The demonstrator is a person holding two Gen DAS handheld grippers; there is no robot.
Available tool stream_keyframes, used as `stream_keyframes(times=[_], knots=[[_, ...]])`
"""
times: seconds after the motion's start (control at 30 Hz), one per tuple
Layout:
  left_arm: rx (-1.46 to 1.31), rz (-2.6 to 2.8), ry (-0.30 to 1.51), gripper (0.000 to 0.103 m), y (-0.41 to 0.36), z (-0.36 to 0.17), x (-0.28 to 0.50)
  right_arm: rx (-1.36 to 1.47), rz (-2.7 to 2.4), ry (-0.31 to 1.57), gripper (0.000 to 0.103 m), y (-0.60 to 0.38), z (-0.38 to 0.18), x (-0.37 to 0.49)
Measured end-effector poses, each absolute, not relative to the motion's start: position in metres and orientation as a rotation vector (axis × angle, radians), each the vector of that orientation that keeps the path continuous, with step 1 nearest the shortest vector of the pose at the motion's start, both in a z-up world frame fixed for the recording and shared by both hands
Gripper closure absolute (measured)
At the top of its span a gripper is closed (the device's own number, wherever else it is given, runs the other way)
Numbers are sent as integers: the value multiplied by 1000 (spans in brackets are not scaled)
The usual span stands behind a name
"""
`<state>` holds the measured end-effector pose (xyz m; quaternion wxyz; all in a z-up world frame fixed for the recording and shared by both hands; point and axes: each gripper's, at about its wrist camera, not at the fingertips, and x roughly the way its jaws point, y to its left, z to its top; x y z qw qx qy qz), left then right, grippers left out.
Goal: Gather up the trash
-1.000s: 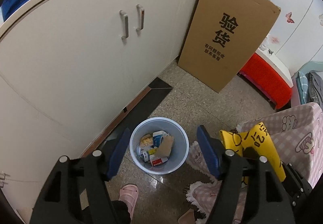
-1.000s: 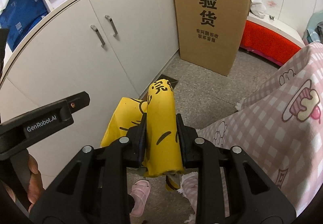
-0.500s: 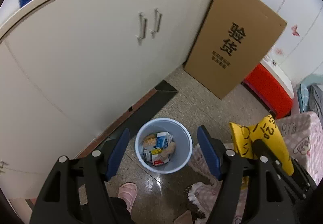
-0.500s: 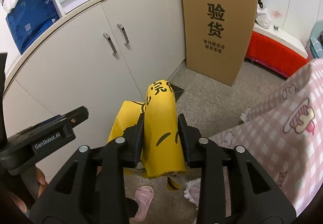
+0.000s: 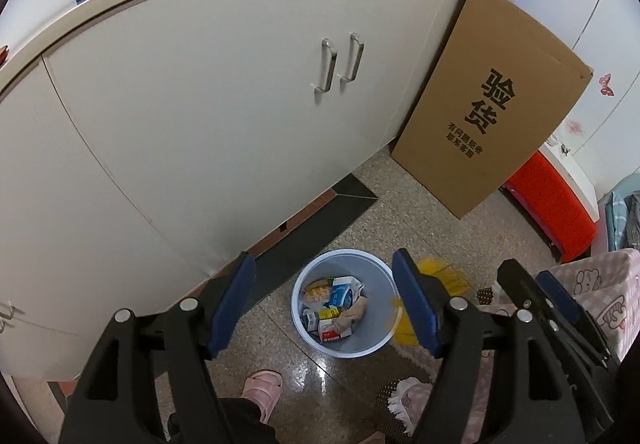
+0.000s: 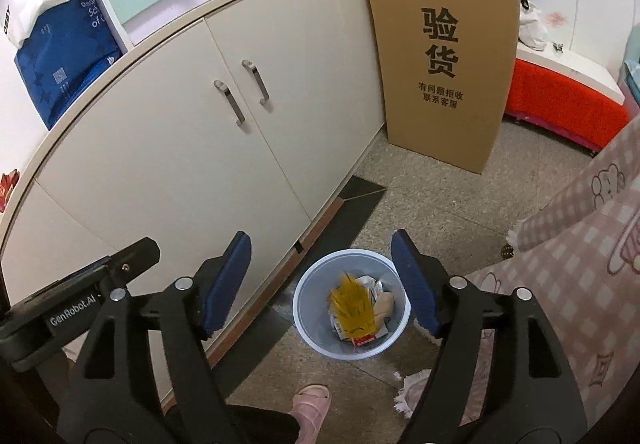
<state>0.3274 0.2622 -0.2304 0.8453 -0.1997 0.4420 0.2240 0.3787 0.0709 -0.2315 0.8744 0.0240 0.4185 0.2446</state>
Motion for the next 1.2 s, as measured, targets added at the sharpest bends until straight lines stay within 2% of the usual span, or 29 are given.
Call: stream_keyframes(times=[0.27,0.53,0.93,1.2], knots=[[-396,421,886,30,243,-202,309,65,454,821,28,37,-198,346],[-309,330,776,28,194,-145,272,92,380,696,25,-18,-140,289],[-150,164,566,18,97,-59,189,98,248,448,19,-107,-58,176],[-74,81,440,14,48,-21,127,112,163,328,16,-152,-33,106]])
